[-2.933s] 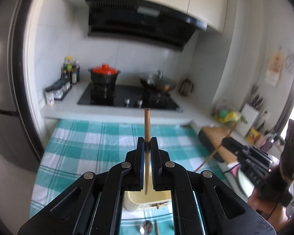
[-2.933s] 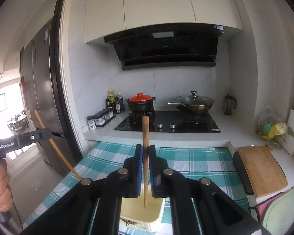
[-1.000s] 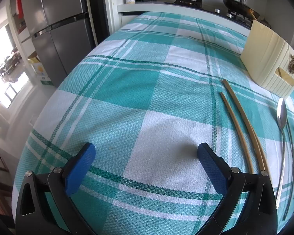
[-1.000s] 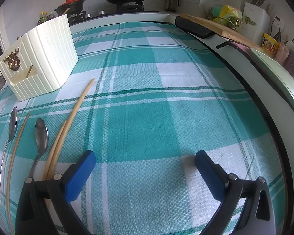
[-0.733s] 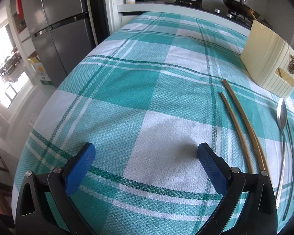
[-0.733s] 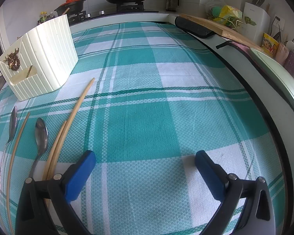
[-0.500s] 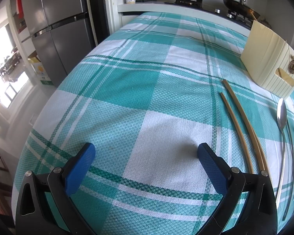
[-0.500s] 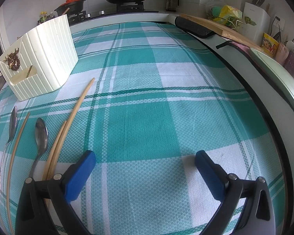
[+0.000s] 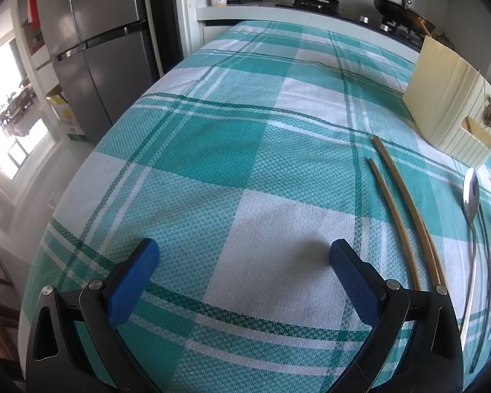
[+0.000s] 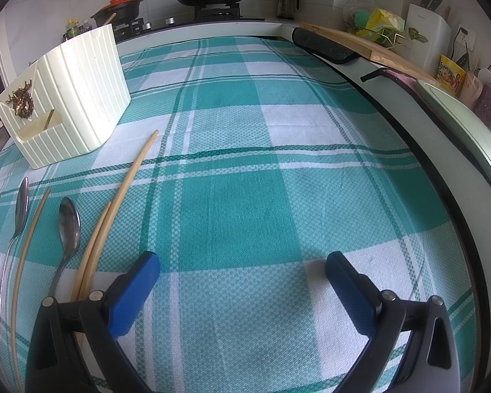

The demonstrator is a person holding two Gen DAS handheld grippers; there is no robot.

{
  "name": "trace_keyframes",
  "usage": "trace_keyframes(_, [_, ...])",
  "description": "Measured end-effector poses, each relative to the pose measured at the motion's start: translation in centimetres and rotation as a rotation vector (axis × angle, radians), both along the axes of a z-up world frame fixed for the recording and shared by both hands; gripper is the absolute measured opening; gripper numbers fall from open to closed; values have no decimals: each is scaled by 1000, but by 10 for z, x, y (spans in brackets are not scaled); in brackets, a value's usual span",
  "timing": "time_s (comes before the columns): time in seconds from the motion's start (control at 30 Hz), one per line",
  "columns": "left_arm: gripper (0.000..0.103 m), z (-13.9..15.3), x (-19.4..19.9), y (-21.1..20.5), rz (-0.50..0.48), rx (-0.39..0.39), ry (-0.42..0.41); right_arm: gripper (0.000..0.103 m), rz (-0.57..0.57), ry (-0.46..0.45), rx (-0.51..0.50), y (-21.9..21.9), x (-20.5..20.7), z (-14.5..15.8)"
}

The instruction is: Organize utensils

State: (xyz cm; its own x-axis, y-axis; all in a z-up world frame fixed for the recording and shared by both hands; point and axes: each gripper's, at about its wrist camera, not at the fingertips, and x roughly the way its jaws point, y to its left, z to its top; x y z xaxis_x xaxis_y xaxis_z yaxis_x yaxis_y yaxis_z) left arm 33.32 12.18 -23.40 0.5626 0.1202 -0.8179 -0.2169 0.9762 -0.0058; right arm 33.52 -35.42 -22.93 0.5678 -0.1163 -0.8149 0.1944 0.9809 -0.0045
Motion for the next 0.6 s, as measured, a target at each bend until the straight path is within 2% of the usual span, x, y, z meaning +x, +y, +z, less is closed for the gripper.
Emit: trace_keyframes(0.6, [103,0,0,0,3,8,3,103,0,0,0,0,0,0])
